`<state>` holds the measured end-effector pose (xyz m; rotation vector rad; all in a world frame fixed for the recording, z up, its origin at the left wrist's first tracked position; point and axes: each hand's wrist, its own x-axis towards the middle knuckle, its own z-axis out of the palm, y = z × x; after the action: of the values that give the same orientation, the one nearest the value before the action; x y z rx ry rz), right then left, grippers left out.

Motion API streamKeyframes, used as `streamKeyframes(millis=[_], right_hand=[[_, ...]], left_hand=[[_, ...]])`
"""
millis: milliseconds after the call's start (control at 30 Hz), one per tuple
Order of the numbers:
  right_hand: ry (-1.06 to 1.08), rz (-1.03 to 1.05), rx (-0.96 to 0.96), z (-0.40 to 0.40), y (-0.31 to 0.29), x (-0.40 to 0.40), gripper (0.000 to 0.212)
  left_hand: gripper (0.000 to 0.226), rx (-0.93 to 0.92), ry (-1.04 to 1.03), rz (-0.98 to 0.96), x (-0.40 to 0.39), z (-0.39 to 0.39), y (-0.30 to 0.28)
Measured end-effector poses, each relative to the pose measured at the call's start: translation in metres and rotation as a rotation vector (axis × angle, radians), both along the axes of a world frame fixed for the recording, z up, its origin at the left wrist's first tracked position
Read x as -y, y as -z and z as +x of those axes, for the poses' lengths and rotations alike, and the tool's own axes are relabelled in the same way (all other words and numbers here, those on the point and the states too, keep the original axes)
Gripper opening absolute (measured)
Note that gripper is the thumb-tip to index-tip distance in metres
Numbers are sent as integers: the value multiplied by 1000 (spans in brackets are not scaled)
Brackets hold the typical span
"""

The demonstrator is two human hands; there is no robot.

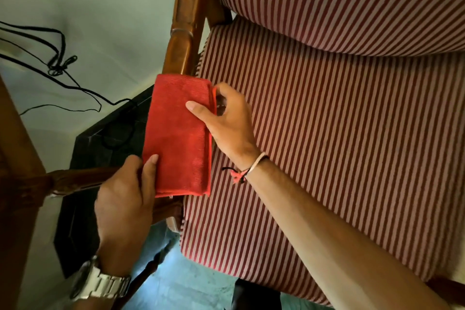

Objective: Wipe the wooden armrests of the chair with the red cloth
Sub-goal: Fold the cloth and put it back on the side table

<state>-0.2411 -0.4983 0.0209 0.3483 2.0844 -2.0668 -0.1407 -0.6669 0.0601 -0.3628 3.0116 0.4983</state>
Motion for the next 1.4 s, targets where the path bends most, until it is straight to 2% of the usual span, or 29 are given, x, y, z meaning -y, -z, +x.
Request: streamKeyframes(millis=[267,500,600,733,867,967,1133,1333,1400], right_hand=[[178,54,-53,27,-8,-127,30],[266,141,-144,77,-50,-280,26],[295,223,-171,102,-67,-347,27],[337,241,-149,135,-80,-435,29],[362,276,-120,167,-81,-516,28],[382,303,-105,188,-81,-566,27],[331,350,-36,207,-66,-629,28],[199,376,155,194,3,-660,16],[156,321,292,192,33,-667,27]], left_hand=[[42,-51,92,140,-122,12,-7],[50,-119,229,238,-263,50,-23],[45,-136,256,326,-330,73,-31],[41,-116,275,406,-420,103,-37],[52,-67,272,470,-502,132,-39],[47,-15,265,554,-549,151,-36],[39,84,263,586,-609,169,-15],[45,305,258,481,-639,165,44],[46,369,254,417,-643,163,70]])
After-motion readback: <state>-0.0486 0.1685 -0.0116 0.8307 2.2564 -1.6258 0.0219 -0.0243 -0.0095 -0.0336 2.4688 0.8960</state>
